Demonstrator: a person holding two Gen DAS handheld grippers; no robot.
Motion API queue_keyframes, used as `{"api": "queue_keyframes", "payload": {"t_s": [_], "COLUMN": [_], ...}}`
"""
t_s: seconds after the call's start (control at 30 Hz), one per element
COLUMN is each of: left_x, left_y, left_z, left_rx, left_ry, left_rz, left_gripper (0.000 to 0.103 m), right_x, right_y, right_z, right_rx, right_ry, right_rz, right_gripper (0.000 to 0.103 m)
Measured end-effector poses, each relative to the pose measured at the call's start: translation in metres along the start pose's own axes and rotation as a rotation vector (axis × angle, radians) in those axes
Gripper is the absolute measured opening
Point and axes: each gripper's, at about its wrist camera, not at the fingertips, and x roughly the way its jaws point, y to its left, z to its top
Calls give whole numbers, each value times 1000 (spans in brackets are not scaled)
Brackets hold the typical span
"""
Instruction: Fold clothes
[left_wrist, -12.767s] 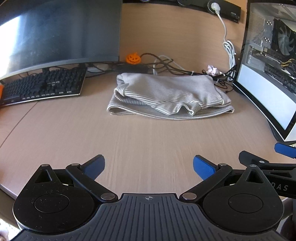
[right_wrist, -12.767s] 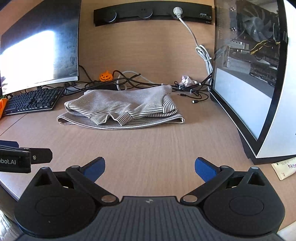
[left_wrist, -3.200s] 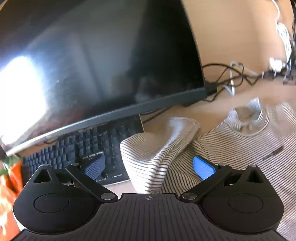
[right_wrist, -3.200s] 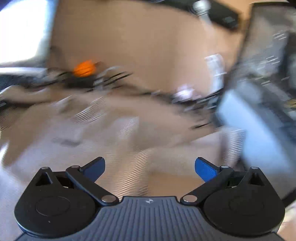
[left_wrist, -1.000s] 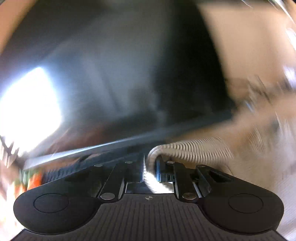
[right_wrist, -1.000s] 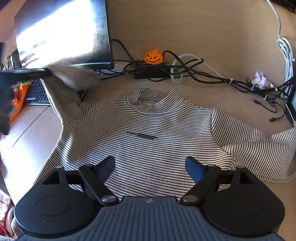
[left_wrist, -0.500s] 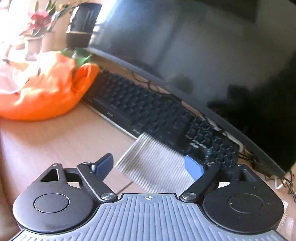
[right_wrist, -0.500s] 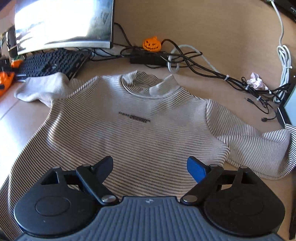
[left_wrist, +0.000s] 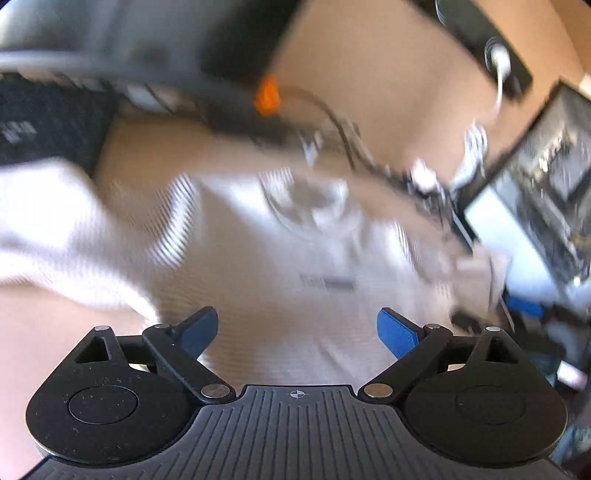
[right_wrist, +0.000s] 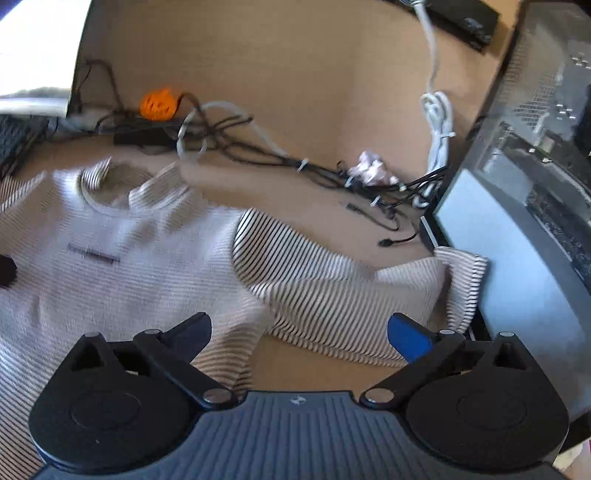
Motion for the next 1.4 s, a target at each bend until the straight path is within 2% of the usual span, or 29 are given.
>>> {"api": "queue_keyframes", "payload": {"t_s": [0.27,0.37,0.7,0.93,1.03,1.1,1.23,1.4], "left_x": [6,5,12,16,15,13,7,11], "left_y": [4,8,9,8,7,5,-1,-11], "left_z": [3,7,9,10,12,14,12,1], "left_rx": [149,138,142,158,150,132,93,119], "left_ry": [10,21,27,32,50,70,102,130], "left_rz": [70,71,61,58,62,55,-33,-49], "left_gripper": [97,97,100,101,101,101,101,101], "right_x": [-15,-20,-60,-80,-85,-92,-101,-81], "right_y": [-1,-1,-1,-8,-10,-9,1,33], "right_z": [-10,-14,-68,-87,-85,-76,-47,-38], "right_rx": [-49,-67,-216,-226,-235,-218,-150,-179], "right_ry": [-7,-9,76,115,122,79,-11,11], "right_rz": [44,61,60,25,20,24,77,158], "right_gripper": [103,103,103,103,103,103,103,103]}}
